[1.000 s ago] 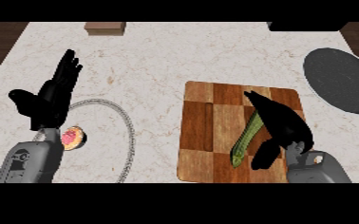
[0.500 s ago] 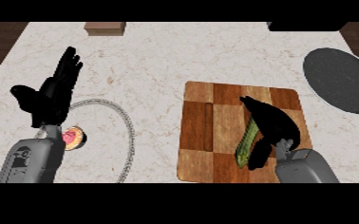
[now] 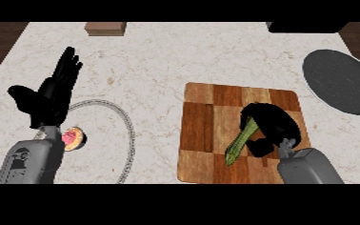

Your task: Pick the squash from the cutting board and place it in the pan

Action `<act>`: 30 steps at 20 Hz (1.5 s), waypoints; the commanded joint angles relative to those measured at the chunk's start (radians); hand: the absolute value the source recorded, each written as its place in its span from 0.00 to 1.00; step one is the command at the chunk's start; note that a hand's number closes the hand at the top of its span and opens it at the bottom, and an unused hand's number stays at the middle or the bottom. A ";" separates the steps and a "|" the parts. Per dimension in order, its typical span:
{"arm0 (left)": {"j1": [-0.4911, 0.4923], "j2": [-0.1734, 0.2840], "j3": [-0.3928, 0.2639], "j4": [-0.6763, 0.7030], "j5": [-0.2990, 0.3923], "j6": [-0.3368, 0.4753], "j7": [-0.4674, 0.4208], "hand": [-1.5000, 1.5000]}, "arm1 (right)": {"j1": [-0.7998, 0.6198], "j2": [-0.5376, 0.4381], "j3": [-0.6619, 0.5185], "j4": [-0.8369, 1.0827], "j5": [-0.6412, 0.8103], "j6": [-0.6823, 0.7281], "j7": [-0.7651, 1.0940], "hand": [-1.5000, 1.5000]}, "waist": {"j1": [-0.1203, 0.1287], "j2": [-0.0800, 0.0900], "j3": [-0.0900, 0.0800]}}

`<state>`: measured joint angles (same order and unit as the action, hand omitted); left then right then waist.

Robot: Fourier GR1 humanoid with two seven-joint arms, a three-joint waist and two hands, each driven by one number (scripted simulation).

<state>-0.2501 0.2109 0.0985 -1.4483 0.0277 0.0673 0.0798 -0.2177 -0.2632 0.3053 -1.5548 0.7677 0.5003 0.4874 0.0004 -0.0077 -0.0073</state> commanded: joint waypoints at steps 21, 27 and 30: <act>-0.016 -0.014 -0.013 -0.071 -0.024 0.000 0.056 0.50 | -0.436 0.226 -0.077 0.084 0.422 -0.406 0.438 1.00 | 0.009 0.006 0.008; 0.008 0.009 0.020 -0.048 -0.011 -0.018 0.042 0.50 | -0.403 0.146 -0.179 -0.043 0.426 -0.436 0.432 1.00 | -0.002 0.005 0.007; 0.038 -0.029 -0.003 -0.052 -0.030 0.007 0.013 0.50 | -0.429 0.108 -0.307 0.006 0.357 -0.573 0.345 1.00 | 0.004 0.009 0.008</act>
<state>-0.2287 0.1966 0.1043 -1.4838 0.0079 0.0605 0.0919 -0.6333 -0.1134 0.1020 -1.5444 1.1667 0.0287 0.8881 0.0028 -0.0004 0.0001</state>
